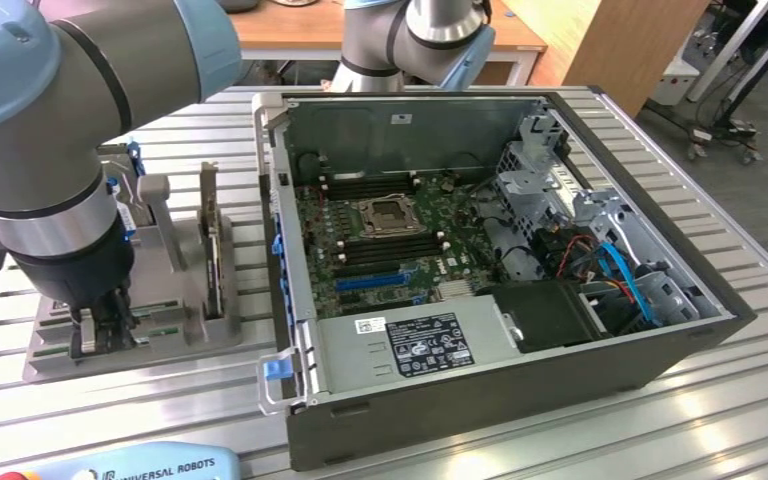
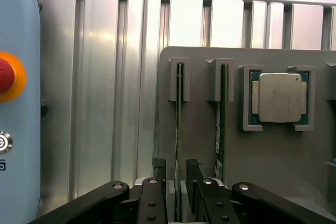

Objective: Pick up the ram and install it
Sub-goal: 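Pick up the ram and move it above insertion slot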

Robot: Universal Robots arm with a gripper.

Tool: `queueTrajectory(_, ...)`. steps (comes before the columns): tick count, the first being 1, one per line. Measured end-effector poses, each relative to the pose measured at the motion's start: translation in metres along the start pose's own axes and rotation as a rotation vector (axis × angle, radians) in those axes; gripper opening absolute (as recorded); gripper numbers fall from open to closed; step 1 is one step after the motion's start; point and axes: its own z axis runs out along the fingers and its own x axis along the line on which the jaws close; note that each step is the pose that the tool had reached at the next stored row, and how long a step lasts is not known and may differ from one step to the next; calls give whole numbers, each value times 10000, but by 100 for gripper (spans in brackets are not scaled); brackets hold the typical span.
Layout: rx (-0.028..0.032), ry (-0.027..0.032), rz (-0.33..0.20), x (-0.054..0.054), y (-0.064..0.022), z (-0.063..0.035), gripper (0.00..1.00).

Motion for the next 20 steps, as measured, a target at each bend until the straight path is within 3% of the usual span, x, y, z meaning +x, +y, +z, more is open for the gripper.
queueTrajectory(7, 1, -19, -1, 2, -58, 2, 29)
queueTrajectory(20, -1, -18, -2, 5, -64, 84, 29)
